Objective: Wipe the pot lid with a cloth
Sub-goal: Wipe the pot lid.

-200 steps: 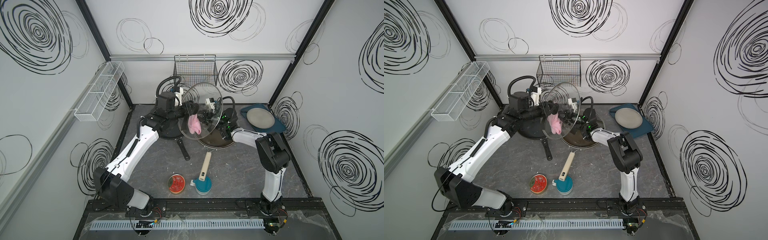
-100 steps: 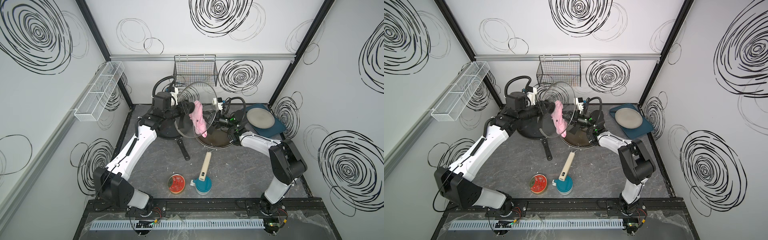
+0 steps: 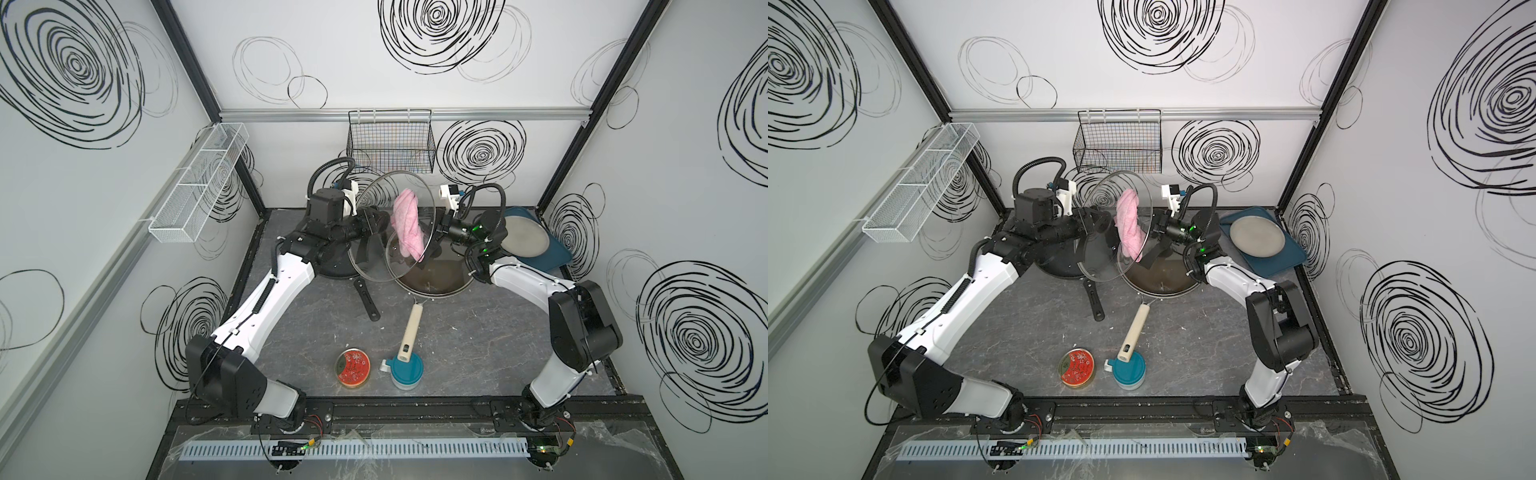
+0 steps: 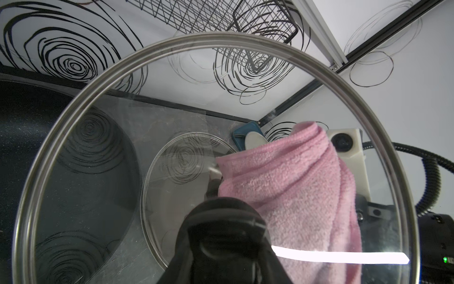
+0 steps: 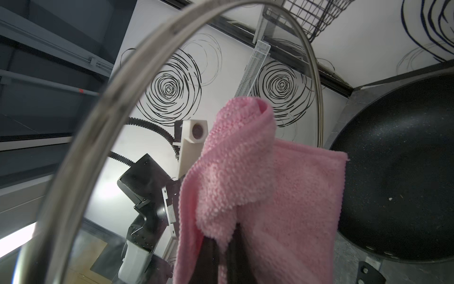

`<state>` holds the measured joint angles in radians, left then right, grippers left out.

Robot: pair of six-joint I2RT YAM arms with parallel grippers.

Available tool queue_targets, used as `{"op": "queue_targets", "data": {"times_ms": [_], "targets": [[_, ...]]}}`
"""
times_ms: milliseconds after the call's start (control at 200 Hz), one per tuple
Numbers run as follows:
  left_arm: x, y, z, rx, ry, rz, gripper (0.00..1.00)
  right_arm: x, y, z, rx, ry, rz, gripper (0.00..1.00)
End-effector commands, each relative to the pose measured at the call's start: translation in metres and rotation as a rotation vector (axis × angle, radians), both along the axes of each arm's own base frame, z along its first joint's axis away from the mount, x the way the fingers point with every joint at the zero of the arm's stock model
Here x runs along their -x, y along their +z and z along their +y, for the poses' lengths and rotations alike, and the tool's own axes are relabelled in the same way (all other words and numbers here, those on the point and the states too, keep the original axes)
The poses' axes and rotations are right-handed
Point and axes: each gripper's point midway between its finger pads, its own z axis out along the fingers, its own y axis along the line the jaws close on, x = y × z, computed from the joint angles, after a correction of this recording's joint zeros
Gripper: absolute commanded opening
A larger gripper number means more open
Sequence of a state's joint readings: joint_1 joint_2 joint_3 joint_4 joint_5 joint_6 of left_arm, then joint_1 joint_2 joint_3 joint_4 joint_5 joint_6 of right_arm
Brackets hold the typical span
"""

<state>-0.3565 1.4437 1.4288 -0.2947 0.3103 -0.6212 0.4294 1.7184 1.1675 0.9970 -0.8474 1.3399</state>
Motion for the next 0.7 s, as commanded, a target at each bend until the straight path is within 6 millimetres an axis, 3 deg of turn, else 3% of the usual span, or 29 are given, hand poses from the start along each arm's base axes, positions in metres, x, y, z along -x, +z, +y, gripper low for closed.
{"op": "queue_targets", "data": {"times_ms": [0, 130, 360, 505, 690], "targets": [[0.017, 0.095, -0.007, 0.114, -0.042, -0.285, 0.0, -0.004, 0.016, 0.002, -0.009, 0.012, -0.064, 0.0], [0.018, 0.096, -0.007, 0.113, -0.04, -0.284, 0.0, -0.013, 0.009, 0.006, 0.0, 0.011, -0.054, 0.0], [0.022, 0.102, -0.003, 0.111, -0.028, -0.3, 0.0, -0.03, -0.03, 0.003, 0.082, -0.041, 0.023, 0.0], [0.021, 0.095, 0.0, 0.075, -0.02, -0.288, 0.0, -0.037, -0.054, -0.017, 0.162, -0.122, 0.068, 0.0], [0.018, 0.08, 0.004, 0.013, -0.005, -0.268, 0.0, -0.034, -0.074, -0.057, 0.28, -0.239, 0.102, 0.0]]}}
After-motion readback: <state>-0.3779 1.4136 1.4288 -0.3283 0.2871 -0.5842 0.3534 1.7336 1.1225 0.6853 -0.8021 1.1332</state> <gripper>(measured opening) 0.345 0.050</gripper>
